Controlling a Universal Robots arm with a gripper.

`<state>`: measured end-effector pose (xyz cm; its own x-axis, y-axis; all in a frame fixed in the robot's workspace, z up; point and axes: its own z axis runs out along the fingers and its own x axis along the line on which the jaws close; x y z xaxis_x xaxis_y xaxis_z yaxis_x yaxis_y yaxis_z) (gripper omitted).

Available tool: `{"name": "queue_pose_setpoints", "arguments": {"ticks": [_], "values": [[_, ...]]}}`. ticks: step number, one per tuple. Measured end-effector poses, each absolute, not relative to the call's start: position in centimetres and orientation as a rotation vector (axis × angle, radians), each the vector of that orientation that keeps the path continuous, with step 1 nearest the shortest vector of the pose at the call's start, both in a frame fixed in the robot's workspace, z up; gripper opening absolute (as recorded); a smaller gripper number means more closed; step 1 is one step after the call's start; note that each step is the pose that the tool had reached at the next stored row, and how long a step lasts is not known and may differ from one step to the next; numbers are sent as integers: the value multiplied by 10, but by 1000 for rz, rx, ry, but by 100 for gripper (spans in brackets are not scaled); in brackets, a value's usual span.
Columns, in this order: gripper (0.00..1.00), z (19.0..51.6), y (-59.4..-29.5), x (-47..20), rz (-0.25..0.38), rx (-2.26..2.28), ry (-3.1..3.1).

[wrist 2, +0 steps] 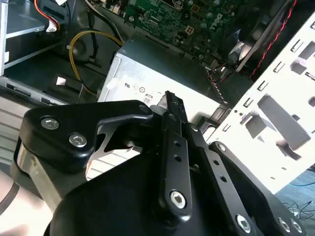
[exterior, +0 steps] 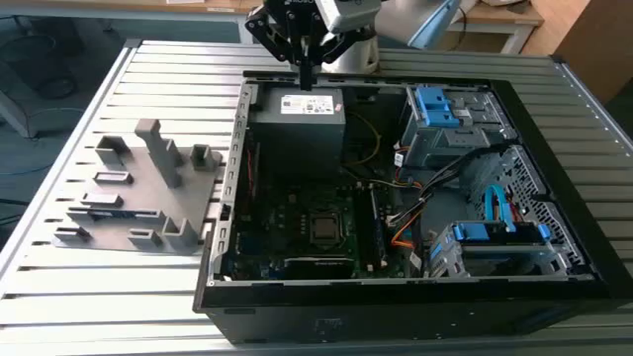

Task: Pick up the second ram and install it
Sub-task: 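Reach for the second ram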

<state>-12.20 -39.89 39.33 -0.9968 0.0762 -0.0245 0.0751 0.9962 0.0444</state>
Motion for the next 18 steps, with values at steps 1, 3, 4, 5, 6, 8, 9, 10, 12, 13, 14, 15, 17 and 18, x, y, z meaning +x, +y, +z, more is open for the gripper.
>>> {"name": "queue_pose_setpoints", "arguments": {"ticks": [1, 3, 4, 5, 6, 8, 9, 10, 12, 13, 14, 15, 17, 18], "values": [[10, 393, -399, -122, 68, 118, 3113], [10, 393, -399, -122, 68, 118, 3113], [10, 393, -399, -122, 68, 118, 3112], [10, 393, -399, -123, 67, 118, 3113], [10, 393, -399, -125, 67, 118, 3113], [10, 393, -399, -129, 68, 118, 3112], [10, 393, -399, -131, 68, 118, 3113], [10, 393, -399, -134, 68, 118, 3112], [10, 393, -399, -142, 68, 118, 3112], [10, 393, -399, -147, 67, 118, 3112], [10, 393, -399, -151, 68, 118, 3112], [10, 393, -399, -154, 68, 118, 3112], [10, 393, -399, -160, 68, 118, 3112], [10, 393, -399, -163, 68, 118, 3112]]}}
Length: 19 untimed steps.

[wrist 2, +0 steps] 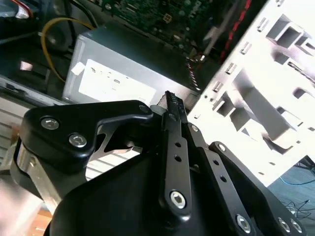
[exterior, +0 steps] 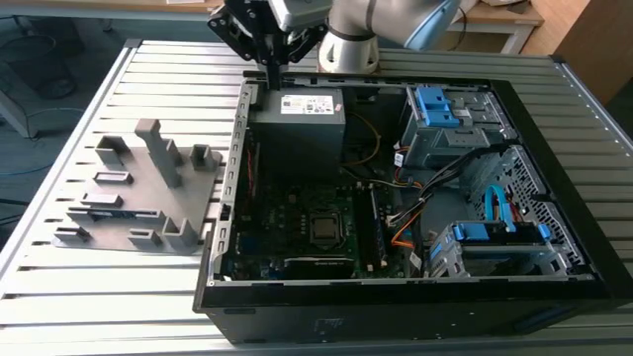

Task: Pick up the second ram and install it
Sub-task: 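Reach for the second ram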

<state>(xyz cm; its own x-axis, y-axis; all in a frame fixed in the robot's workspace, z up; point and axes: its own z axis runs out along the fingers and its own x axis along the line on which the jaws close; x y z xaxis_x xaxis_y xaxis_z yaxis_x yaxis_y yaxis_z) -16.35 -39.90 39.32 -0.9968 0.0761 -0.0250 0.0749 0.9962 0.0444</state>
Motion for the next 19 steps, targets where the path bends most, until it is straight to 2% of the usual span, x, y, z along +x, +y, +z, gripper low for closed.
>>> {"name": "queue_pose_setpoints", "arguments": {"ticks": [19], "values": [[10, 392, -400, -202, 68, 118, 3112]]}}
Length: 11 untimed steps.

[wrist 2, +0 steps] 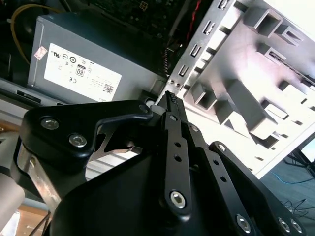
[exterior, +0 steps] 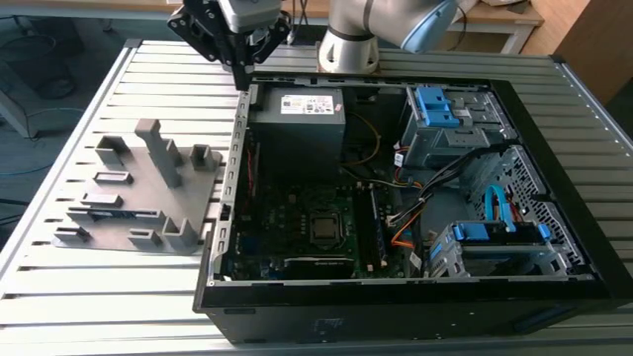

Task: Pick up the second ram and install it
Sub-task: 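Reach for the second ram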

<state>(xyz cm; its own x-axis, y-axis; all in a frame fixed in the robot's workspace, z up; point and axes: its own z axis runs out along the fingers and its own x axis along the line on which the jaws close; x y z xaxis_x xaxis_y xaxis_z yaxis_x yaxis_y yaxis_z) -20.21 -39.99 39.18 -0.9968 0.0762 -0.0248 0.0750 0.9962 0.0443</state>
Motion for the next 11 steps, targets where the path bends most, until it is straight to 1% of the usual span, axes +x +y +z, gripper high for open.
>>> {"name": "queue_pose_setpoints", "arguments": {"ticks": [11], "values": [[10, 390, -401, -215, 68, 118, 3112]]}}
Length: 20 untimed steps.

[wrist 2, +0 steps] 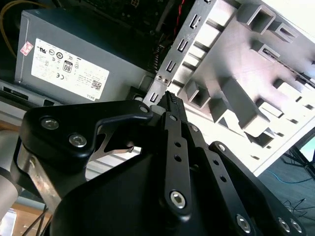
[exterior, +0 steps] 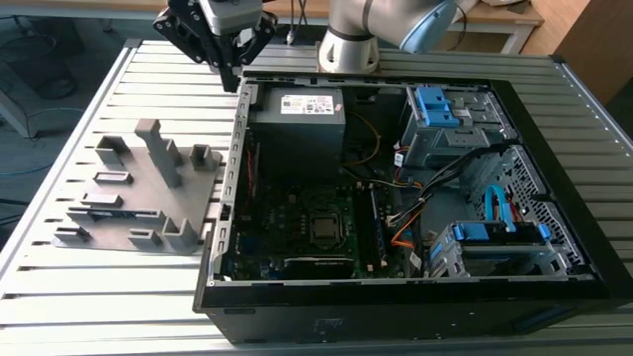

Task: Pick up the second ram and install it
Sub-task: 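Reach for the second ram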

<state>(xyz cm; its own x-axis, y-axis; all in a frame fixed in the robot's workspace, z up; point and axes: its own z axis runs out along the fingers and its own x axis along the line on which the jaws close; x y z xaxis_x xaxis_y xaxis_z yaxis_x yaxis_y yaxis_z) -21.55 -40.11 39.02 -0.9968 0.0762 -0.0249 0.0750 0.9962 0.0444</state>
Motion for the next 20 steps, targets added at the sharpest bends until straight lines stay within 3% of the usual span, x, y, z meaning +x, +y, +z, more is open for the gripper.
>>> {"name": "queue_pose_setpoints", "arguments": {"ticks": [20], "values": [[10, 387, -407, -239, 68, 118, 3112]]}}
